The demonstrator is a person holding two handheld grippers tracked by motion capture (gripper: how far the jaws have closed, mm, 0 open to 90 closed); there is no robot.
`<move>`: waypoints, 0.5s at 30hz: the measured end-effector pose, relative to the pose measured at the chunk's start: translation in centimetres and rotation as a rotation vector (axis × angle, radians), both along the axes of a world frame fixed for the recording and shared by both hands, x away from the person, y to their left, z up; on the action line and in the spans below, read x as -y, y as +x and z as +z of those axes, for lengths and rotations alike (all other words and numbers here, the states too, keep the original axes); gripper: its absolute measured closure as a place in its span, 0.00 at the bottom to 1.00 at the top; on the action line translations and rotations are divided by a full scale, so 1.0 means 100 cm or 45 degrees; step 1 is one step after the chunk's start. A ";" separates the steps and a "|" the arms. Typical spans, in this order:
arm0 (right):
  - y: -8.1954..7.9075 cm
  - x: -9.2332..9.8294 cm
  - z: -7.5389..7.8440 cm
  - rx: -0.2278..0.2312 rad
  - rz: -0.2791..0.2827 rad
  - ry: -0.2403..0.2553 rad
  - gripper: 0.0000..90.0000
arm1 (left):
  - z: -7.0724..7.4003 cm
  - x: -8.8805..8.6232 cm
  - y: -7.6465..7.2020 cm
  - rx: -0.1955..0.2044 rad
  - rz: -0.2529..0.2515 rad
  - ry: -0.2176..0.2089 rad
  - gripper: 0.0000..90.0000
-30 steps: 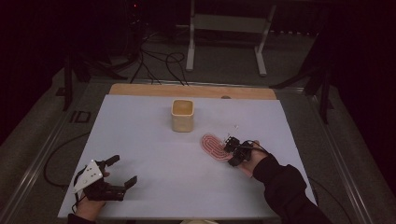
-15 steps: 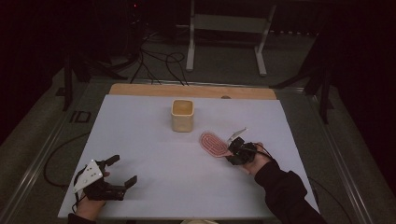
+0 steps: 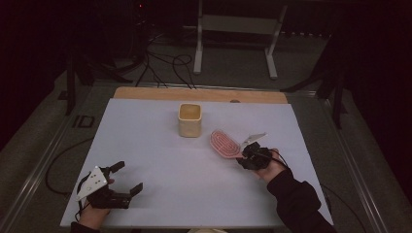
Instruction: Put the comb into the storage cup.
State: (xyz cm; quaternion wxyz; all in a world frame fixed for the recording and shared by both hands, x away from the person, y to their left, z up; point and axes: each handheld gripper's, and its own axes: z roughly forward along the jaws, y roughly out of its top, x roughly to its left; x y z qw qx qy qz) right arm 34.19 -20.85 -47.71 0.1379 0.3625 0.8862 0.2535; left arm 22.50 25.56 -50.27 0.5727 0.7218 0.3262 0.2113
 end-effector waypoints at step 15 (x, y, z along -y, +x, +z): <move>-0.024 0.015 0.000 0.120 -0.016 0.266 0.78 | 0.000 0.003 0.000 -0.006 -0.001 0.006 0.00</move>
